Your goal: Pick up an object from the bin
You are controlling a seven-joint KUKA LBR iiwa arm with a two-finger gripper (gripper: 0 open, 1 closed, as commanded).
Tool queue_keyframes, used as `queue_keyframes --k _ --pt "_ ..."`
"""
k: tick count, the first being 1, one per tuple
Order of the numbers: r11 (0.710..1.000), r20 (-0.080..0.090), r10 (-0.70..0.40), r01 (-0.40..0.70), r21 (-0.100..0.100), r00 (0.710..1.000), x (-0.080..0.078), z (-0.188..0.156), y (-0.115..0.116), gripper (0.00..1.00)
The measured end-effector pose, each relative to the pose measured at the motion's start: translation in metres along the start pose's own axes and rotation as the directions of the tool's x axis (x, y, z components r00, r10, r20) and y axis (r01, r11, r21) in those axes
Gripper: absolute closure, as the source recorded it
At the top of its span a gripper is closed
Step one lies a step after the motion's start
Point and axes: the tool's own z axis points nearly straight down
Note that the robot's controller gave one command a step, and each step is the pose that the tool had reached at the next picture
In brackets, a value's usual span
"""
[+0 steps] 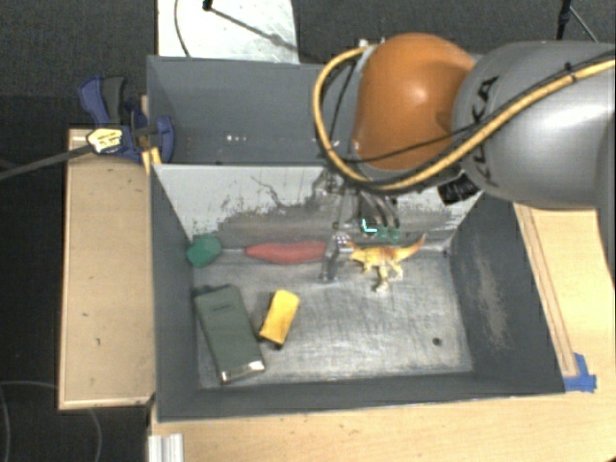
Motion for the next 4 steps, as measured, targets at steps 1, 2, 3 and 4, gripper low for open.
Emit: queue_keyframes --k 1,2,3,4 --pt "1.0 0.008 0.002 -0.002 -0.001 1.0 -0.002 -0.005 -0.001 0.0" --pt "1.0 0.013 -0.001 0.001 -0.002 1.0 -0.004 0.054 0.001 0.0" --pt "0.998 0.05 -0.055 0.055 -0.007 0.997 -0.005 0.127 -0.011 1.0" --pt "0.999 0.05 -0.053 0.054 -0.007 0.997 -0.005 0.127 -0.011 1.0"
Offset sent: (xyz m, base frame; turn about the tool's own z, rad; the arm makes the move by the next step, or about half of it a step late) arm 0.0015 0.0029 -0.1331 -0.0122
